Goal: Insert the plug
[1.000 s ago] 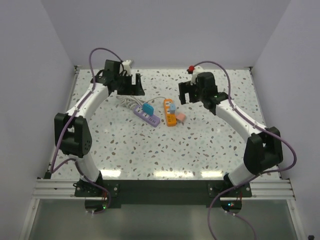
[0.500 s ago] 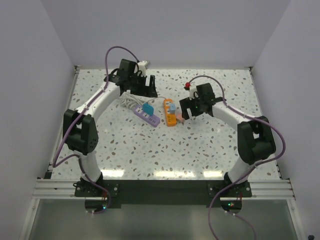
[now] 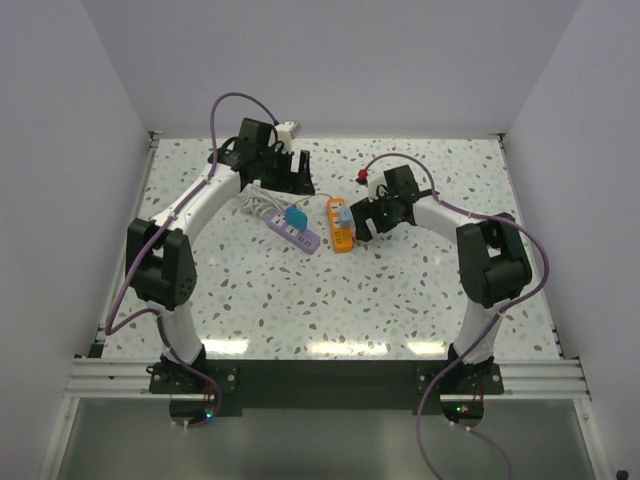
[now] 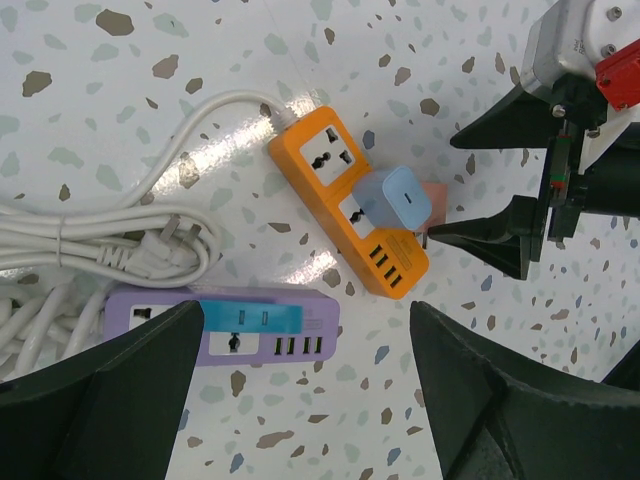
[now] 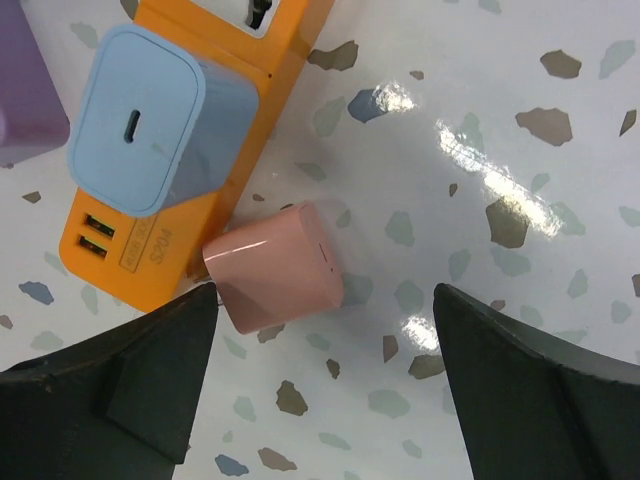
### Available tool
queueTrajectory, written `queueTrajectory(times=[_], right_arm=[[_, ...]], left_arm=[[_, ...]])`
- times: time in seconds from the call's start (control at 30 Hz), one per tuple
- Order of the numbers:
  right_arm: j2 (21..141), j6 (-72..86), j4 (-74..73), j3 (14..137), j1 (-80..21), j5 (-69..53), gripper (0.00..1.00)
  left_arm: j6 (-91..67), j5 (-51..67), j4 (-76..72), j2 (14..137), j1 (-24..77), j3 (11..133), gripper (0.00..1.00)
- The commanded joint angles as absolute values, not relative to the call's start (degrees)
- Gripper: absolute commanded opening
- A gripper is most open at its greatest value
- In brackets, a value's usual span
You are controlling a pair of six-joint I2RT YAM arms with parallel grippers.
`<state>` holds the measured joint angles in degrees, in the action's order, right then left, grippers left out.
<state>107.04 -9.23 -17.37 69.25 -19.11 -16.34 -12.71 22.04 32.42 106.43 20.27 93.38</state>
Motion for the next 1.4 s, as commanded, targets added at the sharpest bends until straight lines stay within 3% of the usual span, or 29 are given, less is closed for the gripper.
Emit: queueTrajectory(times=[0.0, 0.23, 0.47, 0.6, 0.93, 1.2, 1.37], right_arm=[[108.19, -11.34, -15.21, 71.54, -19.25, -19.07, 0.92], [109.42, -12.13, -16.35, 72.68, -19.42, -20.65, 0.88], [112.06, -13.45, -19.68, 75.41, -20.83, -21.09, 0.78], [112.5, -13.89, -20.74, 75.85, -22.14, -20.22, 0.67], [107.67, -11.61, -22.32, 72.78, -22.32, -14.77, 0.26], [97.13, -4.51, -21.36, 71.72, -22.32, -13.36, 0.2], [95.45, 4.99, -25.31, 78.39, -22.41, -7.66, 0.18]], left_arm=[[-11.87, 22.06, 33.4, 106.26, 20.21, 94.04, 0.89], [-11.6, 22.24, 33.75, 106.35, 20.21, 94.13, 0.89], [-11.34, 23.47, 33.66, 106.35, 20.21, 94.3, 0.89], [-10.99, 24.08, 33.75, 106.0, 20.21, 94.31, 0.89], [-10.02, 27.68, 33.93, 104.5, 20.21, 93.69, 0.88], [-10.1, 38.21, 33.14, 104.41, 20.21, 94.04, 0.88], [-9.85, 40.17, 29.98, 102.84, 21.71, 92.99, 0.87]])
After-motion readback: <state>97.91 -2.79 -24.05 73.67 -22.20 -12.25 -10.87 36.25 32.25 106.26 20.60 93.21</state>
